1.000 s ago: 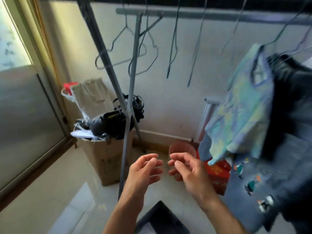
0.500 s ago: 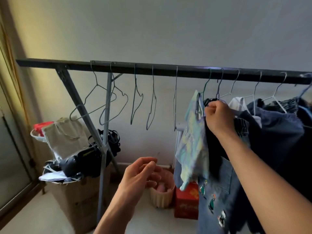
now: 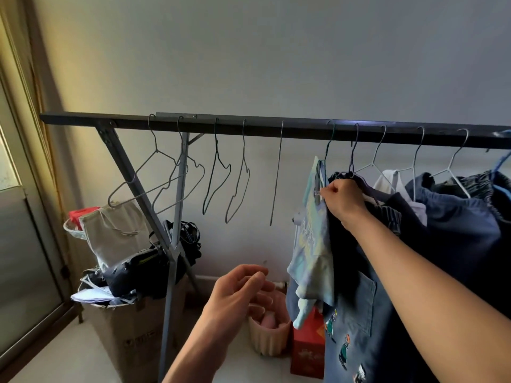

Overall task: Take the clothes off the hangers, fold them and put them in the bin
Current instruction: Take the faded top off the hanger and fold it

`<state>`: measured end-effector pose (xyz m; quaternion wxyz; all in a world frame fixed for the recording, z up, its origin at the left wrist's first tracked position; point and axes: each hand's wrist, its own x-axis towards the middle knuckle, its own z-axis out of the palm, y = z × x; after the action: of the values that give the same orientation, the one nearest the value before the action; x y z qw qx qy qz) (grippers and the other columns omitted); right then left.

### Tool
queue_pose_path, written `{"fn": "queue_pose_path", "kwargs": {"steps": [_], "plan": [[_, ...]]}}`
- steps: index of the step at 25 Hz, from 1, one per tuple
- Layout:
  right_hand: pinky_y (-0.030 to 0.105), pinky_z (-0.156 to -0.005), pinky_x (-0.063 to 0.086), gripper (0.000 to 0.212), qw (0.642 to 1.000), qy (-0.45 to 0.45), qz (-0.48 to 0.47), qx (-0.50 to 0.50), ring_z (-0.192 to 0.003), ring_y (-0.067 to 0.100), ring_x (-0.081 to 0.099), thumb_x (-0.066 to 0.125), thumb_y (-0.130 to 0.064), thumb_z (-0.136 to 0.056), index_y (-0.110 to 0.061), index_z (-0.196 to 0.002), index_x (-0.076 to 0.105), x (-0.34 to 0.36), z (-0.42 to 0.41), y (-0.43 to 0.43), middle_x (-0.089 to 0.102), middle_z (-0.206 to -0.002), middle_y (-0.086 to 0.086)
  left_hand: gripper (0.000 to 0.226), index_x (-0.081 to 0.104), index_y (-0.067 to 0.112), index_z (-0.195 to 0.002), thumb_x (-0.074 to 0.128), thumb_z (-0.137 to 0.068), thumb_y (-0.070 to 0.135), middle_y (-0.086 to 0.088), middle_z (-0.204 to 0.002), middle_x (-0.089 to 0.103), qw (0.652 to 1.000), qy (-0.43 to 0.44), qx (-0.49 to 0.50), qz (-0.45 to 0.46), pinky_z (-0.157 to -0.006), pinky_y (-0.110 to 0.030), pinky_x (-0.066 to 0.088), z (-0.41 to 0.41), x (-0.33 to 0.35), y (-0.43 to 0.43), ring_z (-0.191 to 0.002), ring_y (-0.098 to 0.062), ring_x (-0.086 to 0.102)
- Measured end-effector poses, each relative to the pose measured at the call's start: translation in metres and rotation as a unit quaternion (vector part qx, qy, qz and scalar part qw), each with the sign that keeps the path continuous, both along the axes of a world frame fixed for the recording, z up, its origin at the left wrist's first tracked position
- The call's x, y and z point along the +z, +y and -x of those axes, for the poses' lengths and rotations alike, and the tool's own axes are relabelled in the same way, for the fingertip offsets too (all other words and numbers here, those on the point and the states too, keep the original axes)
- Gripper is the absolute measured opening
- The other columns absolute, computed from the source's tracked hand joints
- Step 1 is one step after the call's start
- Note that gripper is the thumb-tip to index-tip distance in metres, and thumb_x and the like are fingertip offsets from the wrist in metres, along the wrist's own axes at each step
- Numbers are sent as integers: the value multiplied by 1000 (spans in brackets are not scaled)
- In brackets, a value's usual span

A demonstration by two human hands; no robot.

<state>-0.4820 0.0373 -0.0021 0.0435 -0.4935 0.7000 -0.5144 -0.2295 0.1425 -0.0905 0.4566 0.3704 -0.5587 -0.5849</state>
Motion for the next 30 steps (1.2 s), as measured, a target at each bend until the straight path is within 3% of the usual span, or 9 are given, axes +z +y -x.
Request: {"fn": "queue_pose_path", "kwargs": {"steps": [5, 11, 14, 17, 21, 24, 28, 30], "plan": [[6, -45, 34, 16, 986, -121, 45, 101, -59, 10, 43, 57, -6, -92, -4, -77, 62, 2, -8, 20, 51, -62, 0, 15, 67, 8, -101, 53, -98, 12, -8, -81, 72, 1000, 5, -3, 8, -61, -28, 50, 13, 5, 0, -69, -19, 62], [23, -58, 44, 17, 951, -244, 7, 191, -58, 15, 53, 65, -5, -84, -11, -68, 65, 35, -27, 62, 59, -63, 5, 17, 71, 17, -98, 55, -97, 12, -3, -87, 74, 997, 1, 3, 83, -65, -27, 52, 33, 24, 2, -71, -13, 65], [27, -63, 46, 21, 928, -280, -8, 245, -59, 13, 57, 68, -7, -82, -17, -64, 68, 28, -42, 85, 64, -59, -1, 22, 67, 22, -115, 56, -96, 20, -5, -93, 71, 984, -16, 0, 177, -59, -24, 51, 44, 45, -1, -77, -9, 65], [28, -57, 39, 23, 926, -271, -30, 260, -53, 12, 51, 67, -13, -84, -20, -62, 66, 20, -53, 103, 59, -54, -5, 28, 60, 17, -123, 57, -96, 23, -4, -105, 67, 981, -22, -40, 186, -52, -18, 43, 52, 65, 0, -68, -9, 63], [26, -53, 33, 25, 937, -257, -41, 232, -50, 11, 46, 67, -14, -85, -19, -60, 62, 10, -65, 114, 55, -52, -4, 28, 65, 3, -89, 71, -86, 30, 1, -65, 53, 975, -105, -49, 187, -48, -16, 32, 45, 74, 3, -50, -5, 41], [21, -44, 30, 29, 943, -263, -42, 200, -40, 7, 41, 65, -12, -86, -17, -60, 55, 0, -72, 117, 49, -47, -3, 29, 60, 15, -68, 76, -74, 38, 2, -56, 47, 949, -177, -36, 259, -54, -28, 34, 39, 73, 10, -54, -9, 39], [18, -40, 15, 35, 941, -308, -40, 131, -34, 8, 23, 59, -12, -85, -18, -54, 45, -2, -69, 118, 34, -39, -6, 30, 55, 31, -69, 71, -69, 57, 12, -55, 52, 832, -382, 30, 402, -58, -26, 39, 33, 67, 31, -57, -8, 46], [12, -37, 14, 36, 921, -367, -33, 129, -31, 7, 19, 55, -15, -86, -20, -52, 44, 4, -64, 121, 30, -40, -6, 35, 59, 29, -71, 68, -70, 63, 9, -59, 48, 839, -394, 25, 376, -55, -27, 34, 28, 58, 32, -60, -16, 43]]}}
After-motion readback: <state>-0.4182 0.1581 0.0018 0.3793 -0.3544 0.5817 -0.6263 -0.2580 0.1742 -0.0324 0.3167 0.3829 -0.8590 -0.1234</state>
